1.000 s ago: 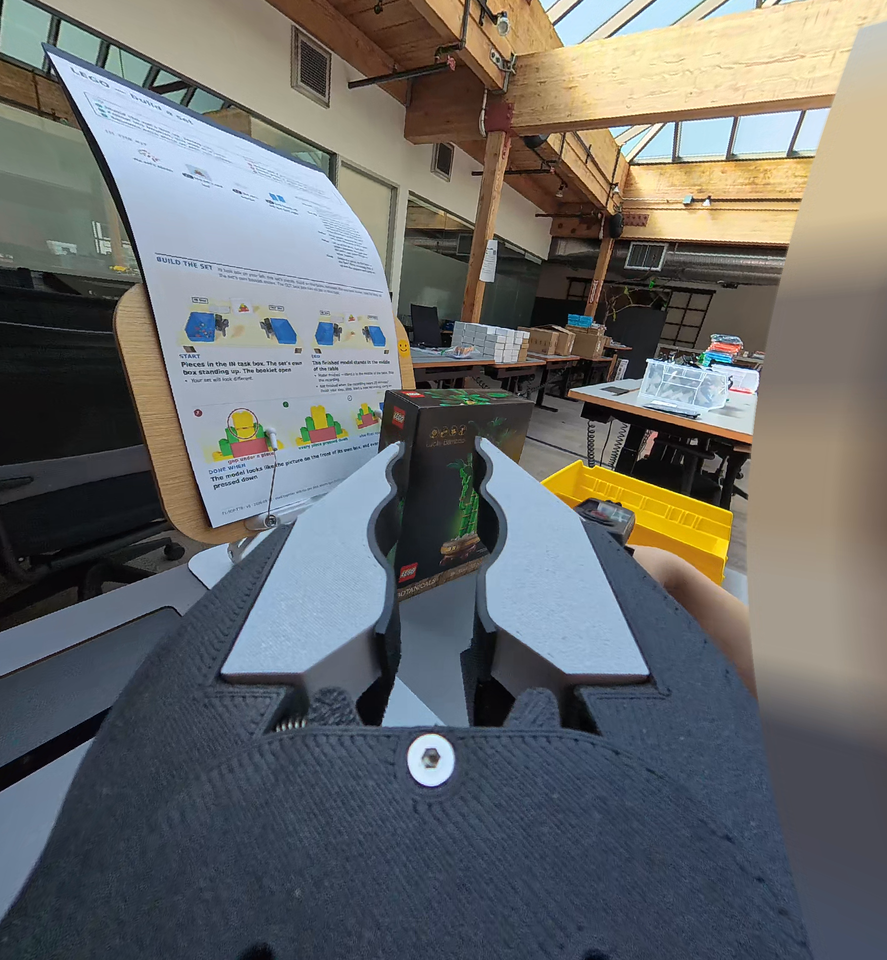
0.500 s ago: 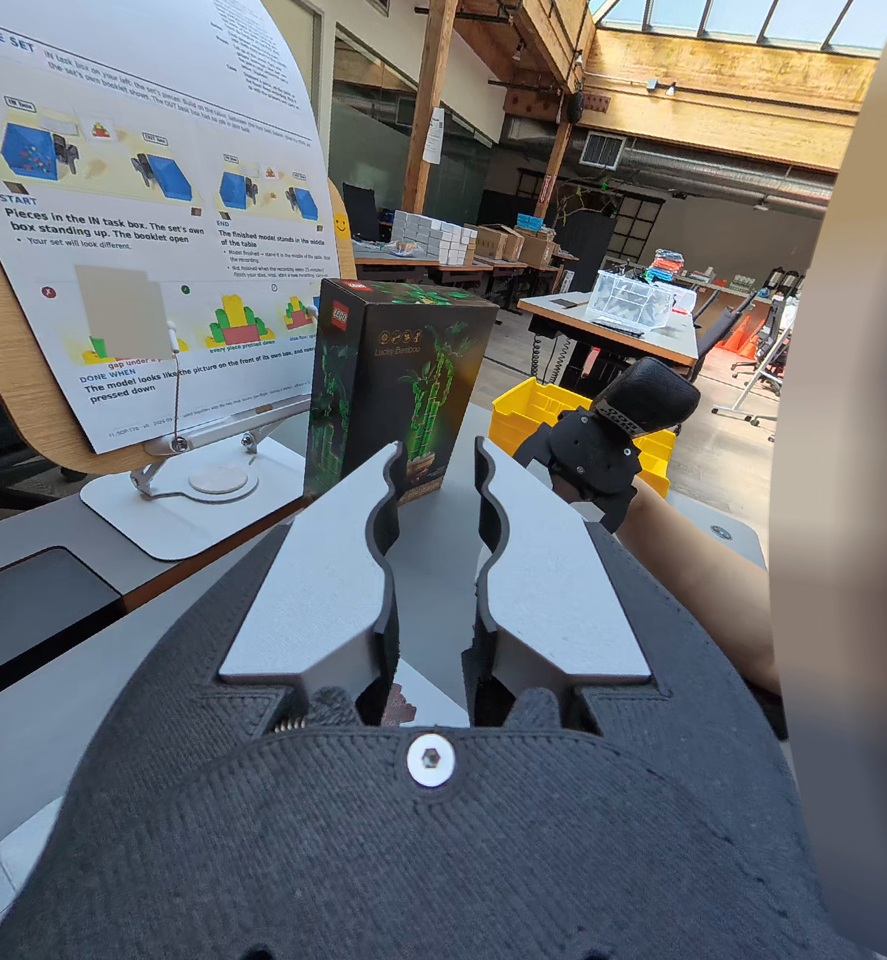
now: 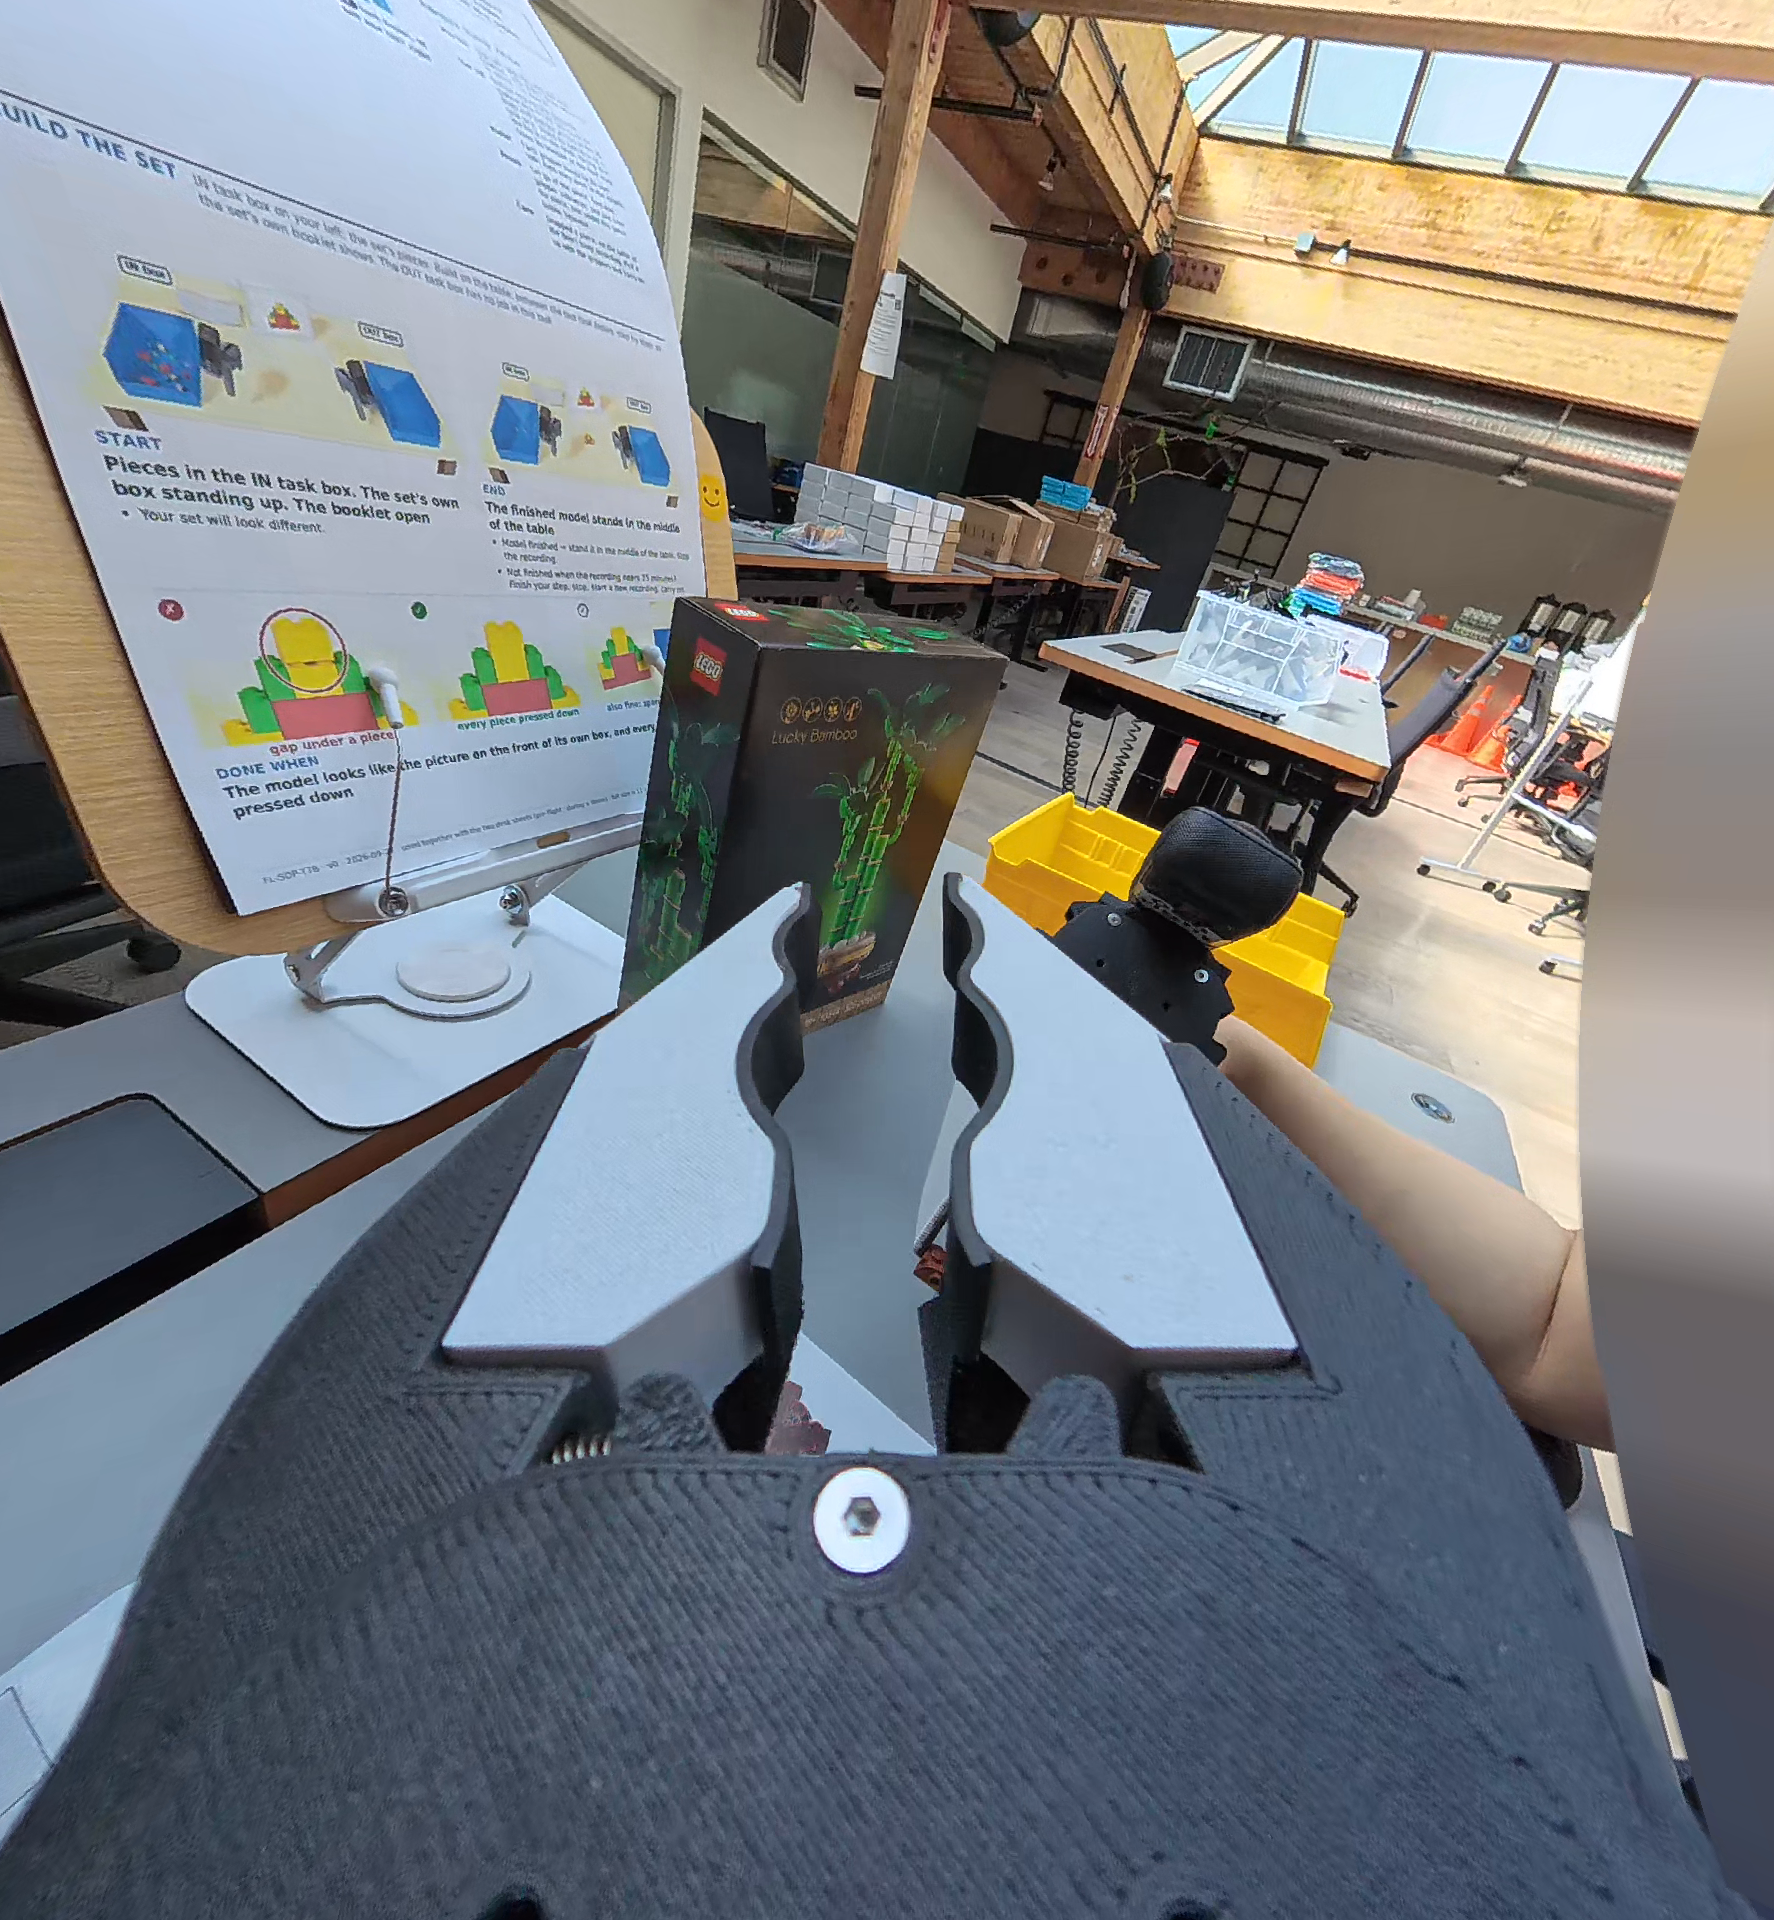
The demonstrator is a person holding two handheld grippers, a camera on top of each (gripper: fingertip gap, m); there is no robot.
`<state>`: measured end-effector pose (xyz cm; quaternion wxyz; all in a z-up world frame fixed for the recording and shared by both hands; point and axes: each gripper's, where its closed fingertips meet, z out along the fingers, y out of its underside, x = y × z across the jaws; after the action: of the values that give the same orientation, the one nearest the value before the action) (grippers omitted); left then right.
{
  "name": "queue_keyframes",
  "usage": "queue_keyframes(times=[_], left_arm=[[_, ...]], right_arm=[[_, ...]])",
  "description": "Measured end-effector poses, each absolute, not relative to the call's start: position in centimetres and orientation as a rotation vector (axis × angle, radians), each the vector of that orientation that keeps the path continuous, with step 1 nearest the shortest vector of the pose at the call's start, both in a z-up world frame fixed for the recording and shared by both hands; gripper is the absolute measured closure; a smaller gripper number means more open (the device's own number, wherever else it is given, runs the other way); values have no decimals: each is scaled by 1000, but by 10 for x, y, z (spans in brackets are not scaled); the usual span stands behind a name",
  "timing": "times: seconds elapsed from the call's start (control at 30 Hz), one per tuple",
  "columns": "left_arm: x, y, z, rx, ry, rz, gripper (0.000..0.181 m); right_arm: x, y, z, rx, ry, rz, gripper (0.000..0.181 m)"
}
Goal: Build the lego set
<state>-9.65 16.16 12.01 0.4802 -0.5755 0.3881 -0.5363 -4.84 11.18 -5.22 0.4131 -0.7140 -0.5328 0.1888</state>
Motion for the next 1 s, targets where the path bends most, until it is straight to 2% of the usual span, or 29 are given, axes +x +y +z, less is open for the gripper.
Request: queue_keyframes(times=[1.0], left_arm=[[-109,156,135,-1359,952,-1259,163]], right_arm=[[-47,115,-60,-1805,-1371,369,166]])
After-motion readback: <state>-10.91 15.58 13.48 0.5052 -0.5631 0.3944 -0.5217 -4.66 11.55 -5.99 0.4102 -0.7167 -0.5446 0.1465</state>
